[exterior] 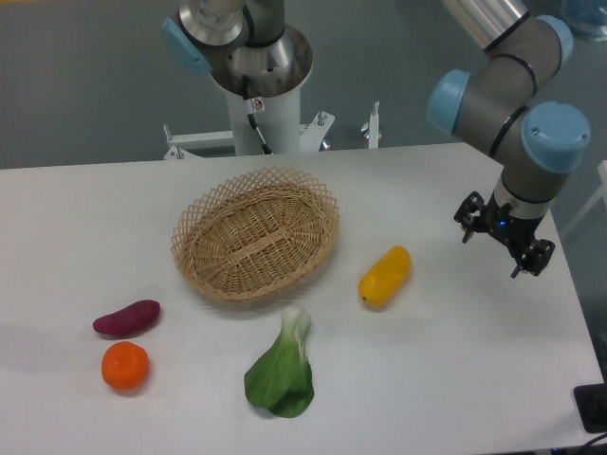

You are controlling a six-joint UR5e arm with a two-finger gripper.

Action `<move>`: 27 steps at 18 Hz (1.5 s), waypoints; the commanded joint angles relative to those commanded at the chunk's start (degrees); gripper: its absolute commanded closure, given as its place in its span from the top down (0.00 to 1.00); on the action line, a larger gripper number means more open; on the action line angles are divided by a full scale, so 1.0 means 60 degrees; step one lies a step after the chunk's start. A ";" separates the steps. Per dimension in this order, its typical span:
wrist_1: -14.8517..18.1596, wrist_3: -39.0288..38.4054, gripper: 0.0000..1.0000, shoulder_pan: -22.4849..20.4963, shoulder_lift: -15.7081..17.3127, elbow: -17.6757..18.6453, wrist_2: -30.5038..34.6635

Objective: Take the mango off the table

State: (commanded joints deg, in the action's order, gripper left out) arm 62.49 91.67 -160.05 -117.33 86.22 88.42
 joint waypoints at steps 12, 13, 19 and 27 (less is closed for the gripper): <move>-0.0015 -0.0015 1.00 0.0015 -0.0015 0.0000 0.0015; 0.0000 -0.0029 1.00 0.0015 -0.0073 -0.0044 0.0000; 0.0044 -0.0190 1.00 0.0000 -0.0102 0.0015 -0.0103; -0.0292 -0.0454 1.00 0.0103 -0.0117 0.0175 -0.0073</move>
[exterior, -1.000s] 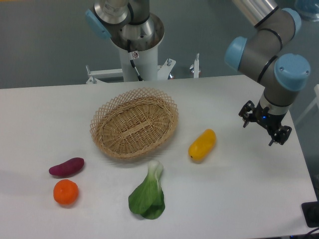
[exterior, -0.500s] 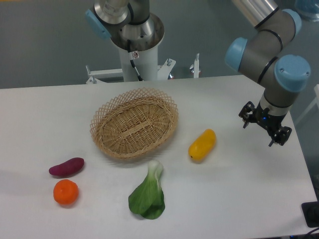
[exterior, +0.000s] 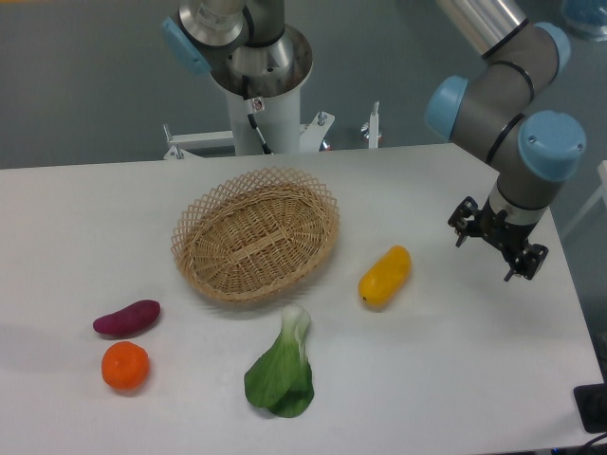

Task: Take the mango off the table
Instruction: 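Move the gripper toward the yellow mango and lower over it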

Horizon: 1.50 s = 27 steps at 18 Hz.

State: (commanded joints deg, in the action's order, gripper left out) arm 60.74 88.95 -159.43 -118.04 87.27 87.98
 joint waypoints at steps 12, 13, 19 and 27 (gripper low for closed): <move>-0.0060 -0.0674 1.00 0.0322 0.0321 0.0935 -0.0058; -0.0060 -0.0674 1.00 0.0322 0.0424 0.1170 -0.0116; -0.0074 -0.0688 1.00 0.0541 0.0498 0.1479 -0.0351; -0.0104 -0.1684 1.00 0.1084 0.0454 0.1655 -0.0322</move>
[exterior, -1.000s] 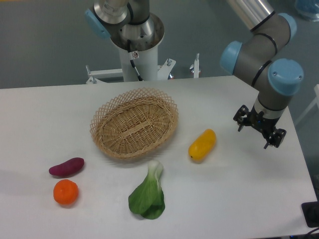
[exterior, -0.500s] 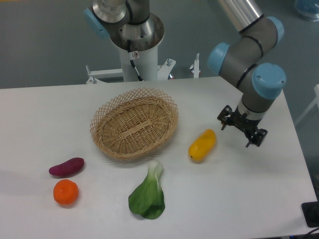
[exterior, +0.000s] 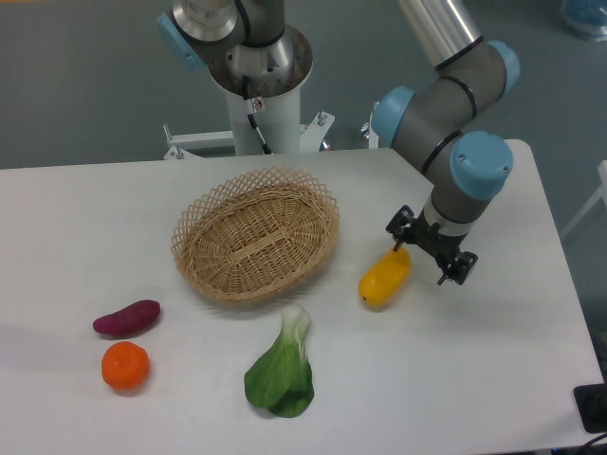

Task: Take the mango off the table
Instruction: 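Move the gripper toward the yellow mango and lower over it, then close the gripper fingers around the yellow mango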

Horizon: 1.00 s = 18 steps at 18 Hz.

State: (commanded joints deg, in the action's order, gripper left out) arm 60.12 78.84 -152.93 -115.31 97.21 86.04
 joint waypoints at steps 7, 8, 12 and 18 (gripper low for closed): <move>-0.0481 -0.0088 1.00 0.0161 -0.0088 0.0322 0.0015; -0.0657 -0.0103 1.00 0.0219 -0.0102 0.0424 0.0044; -0.0820 -0.0103 1.00 0.0337 -0.0059 0.0688 0.0088; -0.0849 -0.0118 1.00 0.0484 -0.0088 0.0835 0.0132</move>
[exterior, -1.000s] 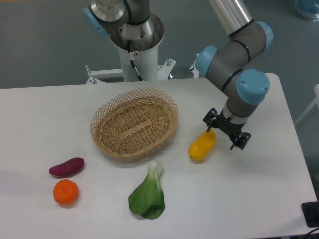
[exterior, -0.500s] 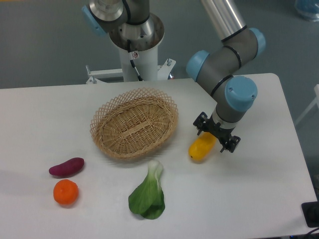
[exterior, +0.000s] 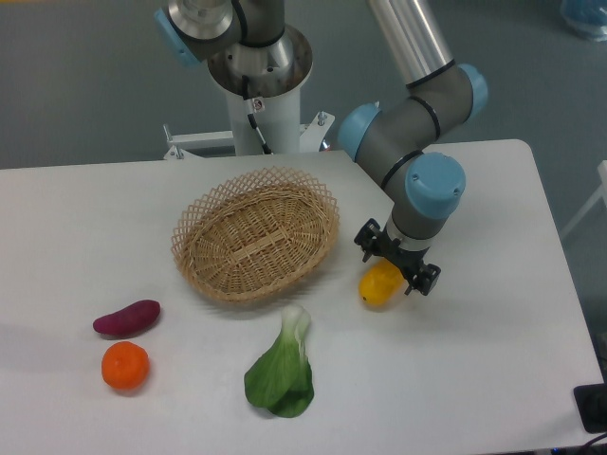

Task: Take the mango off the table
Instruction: 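Close the gripper fingers around the yellow mango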

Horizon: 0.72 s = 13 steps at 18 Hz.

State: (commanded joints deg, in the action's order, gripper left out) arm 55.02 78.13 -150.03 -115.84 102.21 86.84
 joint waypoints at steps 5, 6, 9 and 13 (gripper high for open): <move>-0.0029 -0.0396 1.00 0.0058 -0.0102 -0.0014 0.0000; -0.0029 -0.0410 1.00 0.0088 -0.0117 -0.0029 0.0000; -0.0277 -0.0439 0.94 0.0117 -0.0176 0.0000 0.0015; -0.0352 -0.0645 0.70 0.0146 -0.0205 -0.0029 0.0015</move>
State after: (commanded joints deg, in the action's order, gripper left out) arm 52.91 74.27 -149.15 -117.07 102.04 86.92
